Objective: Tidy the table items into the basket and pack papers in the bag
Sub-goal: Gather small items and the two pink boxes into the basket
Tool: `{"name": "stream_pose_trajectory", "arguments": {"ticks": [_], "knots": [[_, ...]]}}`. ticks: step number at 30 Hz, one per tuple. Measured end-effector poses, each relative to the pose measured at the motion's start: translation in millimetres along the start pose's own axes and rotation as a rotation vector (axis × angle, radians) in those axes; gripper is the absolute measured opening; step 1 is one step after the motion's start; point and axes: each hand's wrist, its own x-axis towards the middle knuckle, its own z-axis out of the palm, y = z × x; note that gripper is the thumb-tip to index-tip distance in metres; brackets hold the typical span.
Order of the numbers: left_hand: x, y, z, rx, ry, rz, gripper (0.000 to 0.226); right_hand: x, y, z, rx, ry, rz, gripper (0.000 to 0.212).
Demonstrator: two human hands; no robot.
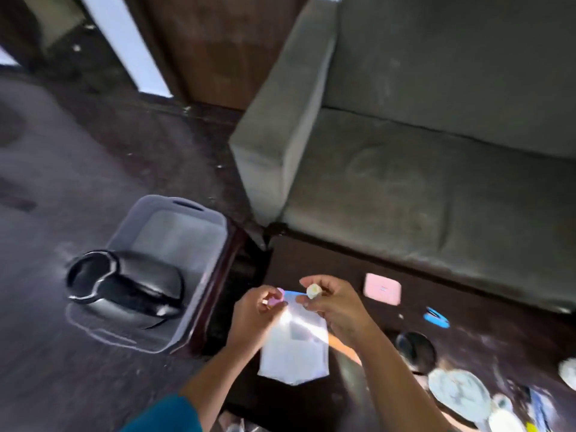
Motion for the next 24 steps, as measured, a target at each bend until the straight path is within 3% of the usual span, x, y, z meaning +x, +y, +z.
{"name": "stream_pose_trajectory", "arguments": {"ticks": [3, 7, 10, 15, 19, 24], "knots": [[25.8, -16.7, -54.4, 0.011, 0.178, 0.009, 0.025, 31.5, -18.3, 63.2, -0.188, -0.011, -0.125, 0.025], [65.8, -34.9, -96.5, 0.063, 0.299, -0.008, 0.008, 80.1, -28.0, 128.8, -0.628, 0.068, -0.337, 0.022], [94.6, -47.7, -106.9, -0.014, 0.405, -0.115, 0.012, 116.0, -31.5, 162.6, -0.775, 0.088, -0.426, 0.023], [129.7, -72.2, -103.6, -0.248, 0.542, -0.295, 0.039, 172.1, -26.2, 193.2, -1.004, 0.093, -0.472, 0.027], [145.4, -83.6, -93.7, -0.230, 0.604, -0.353, 0.023, 201.2, -14.5, 211.8, -1.238, -0.026, -0.507, 0.024], [147.4, -99.5, -86.0, -0.304, 0.679, -0.524, 0.013, 216.4, 4.5, 223.3, -1.563, 0.037, -0.549, 0.017]]}}
